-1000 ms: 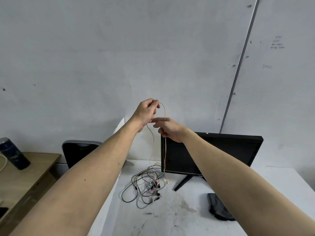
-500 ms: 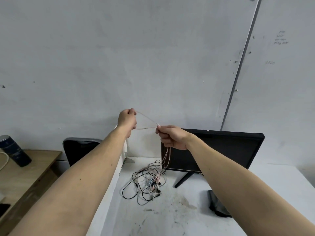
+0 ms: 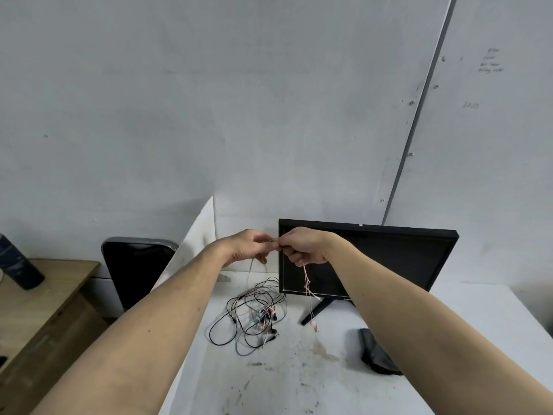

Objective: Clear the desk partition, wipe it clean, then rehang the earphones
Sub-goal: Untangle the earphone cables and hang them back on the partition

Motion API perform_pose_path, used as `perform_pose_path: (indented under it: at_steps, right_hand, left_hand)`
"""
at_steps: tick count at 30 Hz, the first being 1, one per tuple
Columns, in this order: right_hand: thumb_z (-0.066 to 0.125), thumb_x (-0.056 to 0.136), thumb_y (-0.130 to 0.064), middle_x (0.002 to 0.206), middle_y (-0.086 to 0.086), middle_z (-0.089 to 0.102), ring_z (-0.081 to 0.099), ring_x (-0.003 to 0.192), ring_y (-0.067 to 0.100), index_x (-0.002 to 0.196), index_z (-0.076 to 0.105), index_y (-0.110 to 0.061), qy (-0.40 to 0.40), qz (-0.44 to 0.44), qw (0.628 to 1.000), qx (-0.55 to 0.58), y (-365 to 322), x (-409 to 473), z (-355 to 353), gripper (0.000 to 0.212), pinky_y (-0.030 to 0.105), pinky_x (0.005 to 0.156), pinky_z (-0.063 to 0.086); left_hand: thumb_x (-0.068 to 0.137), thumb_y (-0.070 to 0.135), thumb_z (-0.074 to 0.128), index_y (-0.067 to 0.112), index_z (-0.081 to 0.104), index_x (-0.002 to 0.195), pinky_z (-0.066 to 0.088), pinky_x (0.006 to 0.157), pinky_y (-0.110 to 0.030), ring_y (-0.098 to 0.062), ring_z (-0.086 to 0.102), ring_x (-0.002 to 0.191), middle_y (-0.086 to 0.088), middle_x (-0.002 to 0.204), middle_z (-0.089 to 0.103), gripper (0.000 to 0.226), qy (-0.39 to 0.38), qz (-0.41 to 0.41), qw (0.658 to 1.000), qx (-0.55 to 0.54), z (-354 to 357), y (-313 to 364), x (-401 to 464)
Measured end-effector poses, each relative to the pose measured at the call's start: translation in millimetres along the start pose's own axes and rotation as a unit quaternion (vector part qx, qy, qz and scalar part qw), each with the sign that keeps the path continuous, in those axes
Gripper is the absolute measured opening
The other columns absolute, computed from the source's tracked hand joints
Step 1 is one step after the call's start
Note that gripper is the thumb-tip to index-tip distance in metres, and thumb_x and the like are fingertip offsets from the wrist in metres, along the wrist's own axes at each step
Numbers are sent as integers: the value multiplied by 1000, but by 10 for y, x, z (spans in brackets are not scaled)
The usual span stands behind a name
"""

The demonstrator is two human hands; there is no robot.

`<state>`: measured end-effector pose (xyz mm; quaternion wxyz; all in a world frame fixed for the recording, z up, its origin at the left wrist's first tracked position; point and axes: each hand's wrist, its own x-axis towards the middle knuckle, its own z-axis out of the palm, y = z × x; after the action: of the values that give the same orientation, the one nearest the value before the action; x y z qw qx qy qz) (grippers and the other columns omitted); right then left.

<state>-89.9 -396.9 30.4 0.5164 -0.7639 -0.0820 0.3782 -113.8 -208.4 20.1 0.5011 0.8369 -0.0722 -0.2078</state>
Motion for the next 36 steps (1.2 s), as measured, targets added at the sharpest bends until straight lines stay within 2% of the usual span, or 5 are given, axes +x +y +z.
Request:
perform_pose_path:
  at_steps: [11,16,23,29,36]
  right_hand:
    - [46,105,-31,59,-5,34,27,50,11,94,60,-12,12,-4,1000,21,175,-129,-262,26,22,46,25]
    - [49,104,-32,59,-5,33,25,48,11,91,60,-13,-2,-24,1000,-14,12,-71,-118,26,22,44,23]
    - [49,103,-30,58,-5,30,26,47,10,85,56,-14,5,-30,999,-9,-161,-58,-105,25,23,46,24]
    - [49,104,-35,60,-5,27,25,46,11,83,53,-16,-8,-75,995,66,-213,-48,-303,28,22,43,24]
    - [45,105,-35,65,-3,24,18,50,11,89,51,-16,-8,-152,983,103,-577,177,-312,26,24,46,14]
  left_hand:
    - [99,26,48,15,61,77,41,67,-29,-21,48,67,-4,77,55,28,180,-119,970,114,-267,-249,20]
    - [89,6,53,16,57,131,34,105,-26,-17,54,117,2,126,60,43,82,-74,994,18,-93,-72,18]
    - [94,11,55,11,71,101,52,85,-33,-12,52,65,-2,77,56,17,33,-6,994,-101,-39,221,28]
    - [97,35,58,18,62,71,36,62,-21,-13,43,64,-3,71,49,31,131,45,988,67,-369,396,56]
    - [99,29,56,9,65,82,48,80,-29,-13,54,72,-5,76,59,28,259,87,962,24,-878,678,68]
